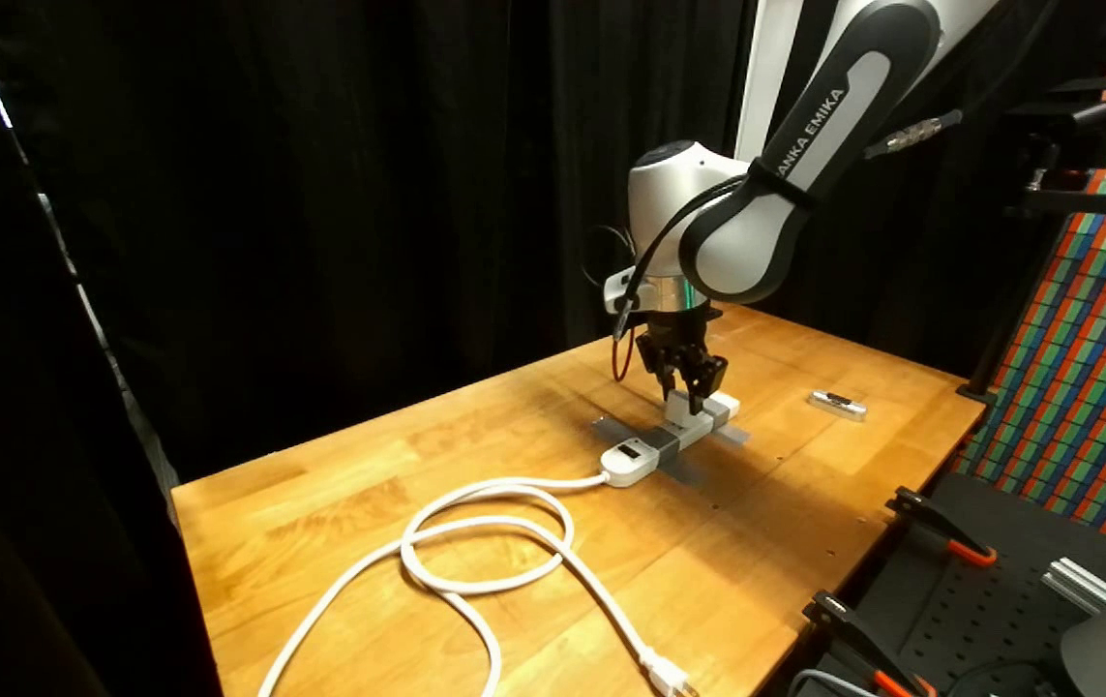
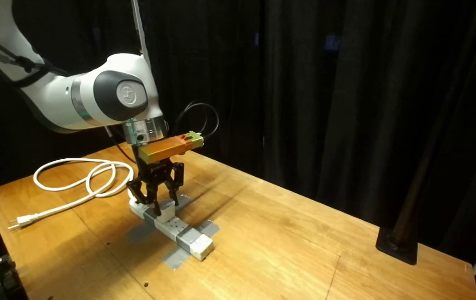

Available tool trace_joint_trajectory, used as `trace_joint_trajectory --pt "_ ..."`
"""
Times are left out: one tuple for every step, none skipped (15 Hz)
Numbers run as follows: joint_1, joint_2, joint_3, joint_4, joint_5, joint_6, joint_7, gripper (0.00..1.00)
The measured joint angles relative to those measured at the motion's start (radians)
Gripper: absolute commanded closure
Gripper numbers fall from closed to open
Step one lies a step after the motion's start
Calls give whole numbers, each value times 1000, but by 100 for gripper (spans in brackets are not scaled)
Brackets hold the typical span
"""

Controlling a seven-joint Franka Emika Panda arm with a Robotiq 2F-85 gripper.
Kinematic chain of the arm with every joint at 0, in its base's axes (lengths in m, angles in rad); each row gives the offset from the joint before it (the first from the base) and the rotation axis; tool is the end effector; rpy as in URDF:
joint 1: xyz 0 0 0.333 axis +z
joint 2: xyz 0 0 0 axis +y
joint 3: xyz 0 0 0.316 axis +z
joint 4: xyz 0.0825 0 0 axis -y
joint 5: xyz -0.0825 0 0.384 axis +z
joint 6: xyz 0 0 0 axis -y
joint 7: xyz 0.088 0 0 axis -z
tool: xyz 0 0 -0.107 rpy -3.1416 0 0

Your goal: Put the charging block on the extension sockets

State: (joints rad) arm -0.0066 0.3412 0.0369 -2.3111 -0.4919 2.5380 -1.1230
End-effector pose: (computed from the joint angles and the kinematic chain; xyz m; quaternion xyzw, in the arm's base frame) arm 0.5104 0.0217 0.1862 0.6995 0.7023 -0.1089 0.0748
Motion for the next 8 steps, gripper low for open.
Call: trace_joint_trajectory --pt "0 5 9 1 0 4 0 77" --pt "0 7 16 2 0 4 -1 77" --pt "0 7 20 2 0 4 -4 77" --pt "0 7 20 2 1 4 -7 77" --pt "-1 7 20 2 4 4 -12 77" --pt "-2 7 20 2 6 4 -15 77" --pt "-2 7 20 3 9 4 -16 77" --pt "-4 7 20 3 16 4 -19 77"
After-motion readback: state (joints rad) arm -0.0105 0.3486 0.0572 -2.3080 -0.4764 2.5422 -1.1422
